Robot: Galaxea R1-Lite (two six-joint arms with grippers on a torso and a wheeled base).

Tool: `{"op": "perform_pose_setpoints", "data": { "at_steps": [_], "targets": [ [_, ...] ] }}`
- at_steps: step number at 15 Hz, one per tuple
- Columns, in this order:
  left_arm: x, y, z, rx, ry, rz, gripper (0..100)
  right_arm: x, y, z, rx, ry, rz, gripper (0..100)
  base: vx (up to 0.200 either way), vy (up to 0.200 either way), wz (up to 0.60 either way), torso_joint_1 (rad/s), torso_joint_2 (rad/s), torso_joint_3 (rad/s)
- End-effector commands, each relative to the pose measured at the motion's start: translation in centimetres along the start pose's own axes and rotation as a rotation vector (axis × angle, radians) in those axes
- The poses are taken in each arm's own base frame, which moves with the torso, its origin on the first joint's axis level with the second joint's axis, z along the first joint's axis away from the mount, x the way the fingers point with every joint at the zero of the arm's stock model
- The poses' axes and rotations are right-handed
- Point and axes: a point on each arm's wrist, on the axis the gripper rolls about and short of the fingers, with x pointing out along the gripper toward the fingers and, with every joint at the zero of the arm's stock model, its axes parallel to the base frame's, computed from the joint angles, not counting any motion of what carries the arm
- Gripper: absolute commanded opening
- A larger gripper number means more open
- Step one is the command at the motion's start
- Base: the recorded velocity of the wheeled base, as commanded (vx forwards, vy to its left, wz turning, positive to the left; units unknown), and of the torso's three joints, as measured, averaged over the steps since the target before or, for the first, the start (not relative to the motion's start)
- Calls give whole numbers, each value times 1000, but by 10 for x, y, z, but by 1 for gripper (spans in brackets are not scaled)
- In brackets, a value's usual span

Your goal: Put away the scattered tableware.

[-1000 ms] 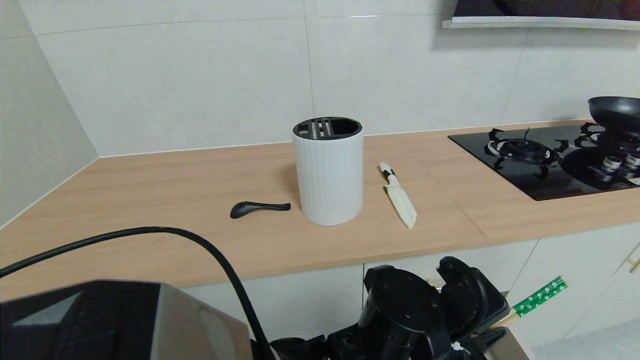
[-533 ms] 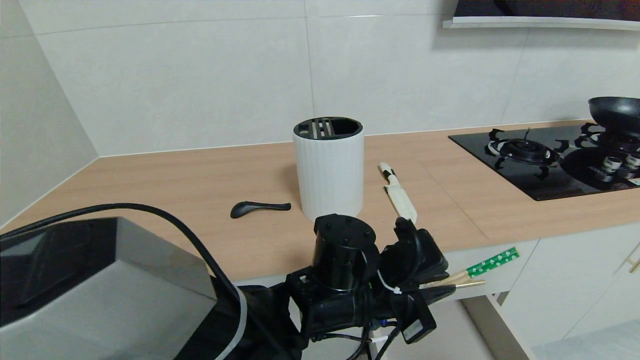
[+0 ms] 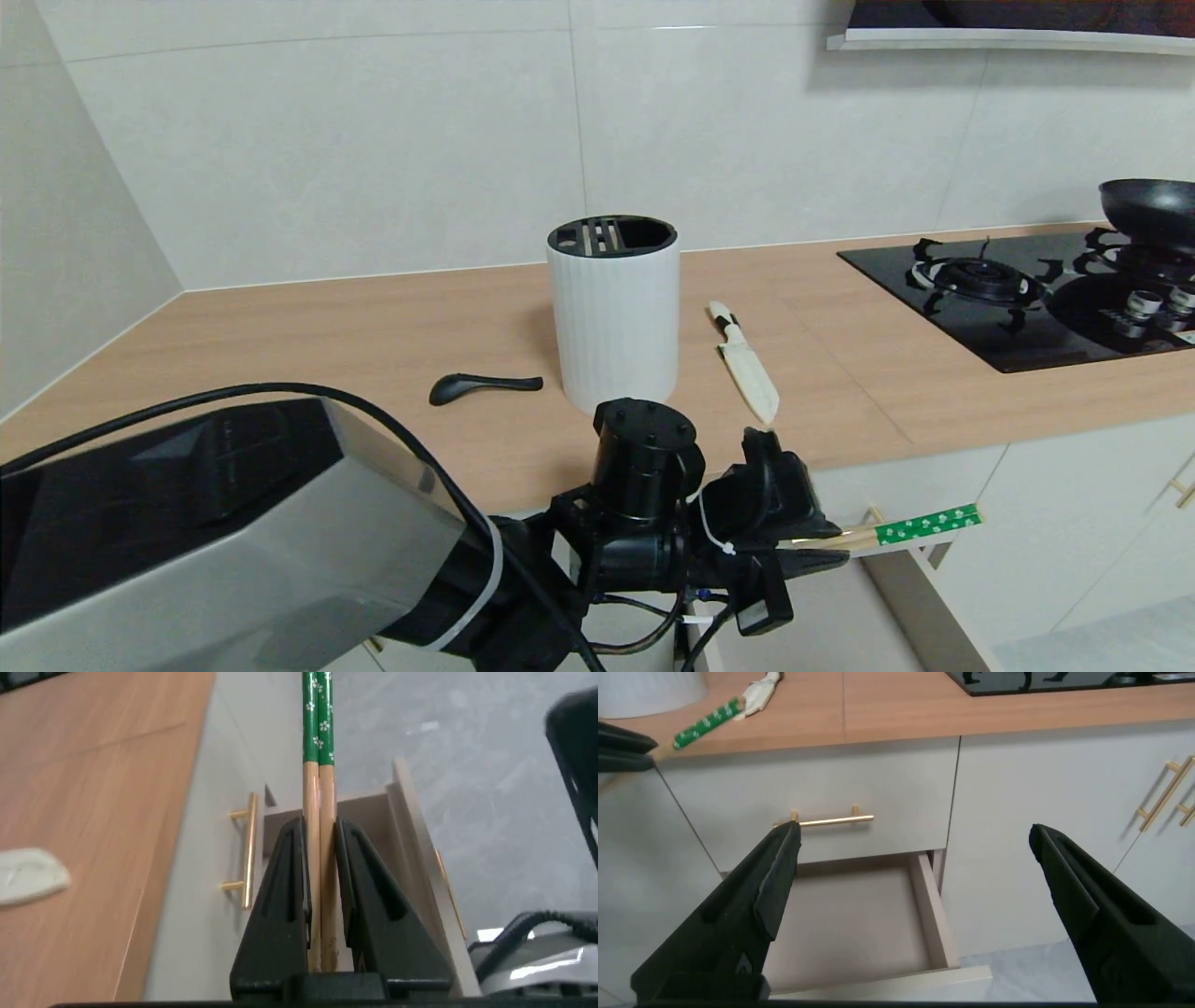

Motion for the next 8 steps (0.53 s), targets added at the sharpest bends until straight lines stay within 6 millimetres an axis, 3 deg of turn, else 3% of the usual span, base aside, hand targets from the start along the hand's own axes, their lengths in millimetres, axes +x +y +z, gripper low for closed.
{"op": "perform_pose_setpoints", "data": {
  "at_steps": [1,5,8],
  "targets": [
    [5,12,-7,17,-6,12,0,0,0,0,0,2,0,100,0,0,0,-119,325,198],
    [14,17,1,83,-73,-36,0,0,0,0,0,2,0,100,0,0,0,-129,380,239],
    [18,14,5,116,-102,-80,0,0,0,0,0,2,0,100,0,0,0,-28,78,54]
  ]
}}
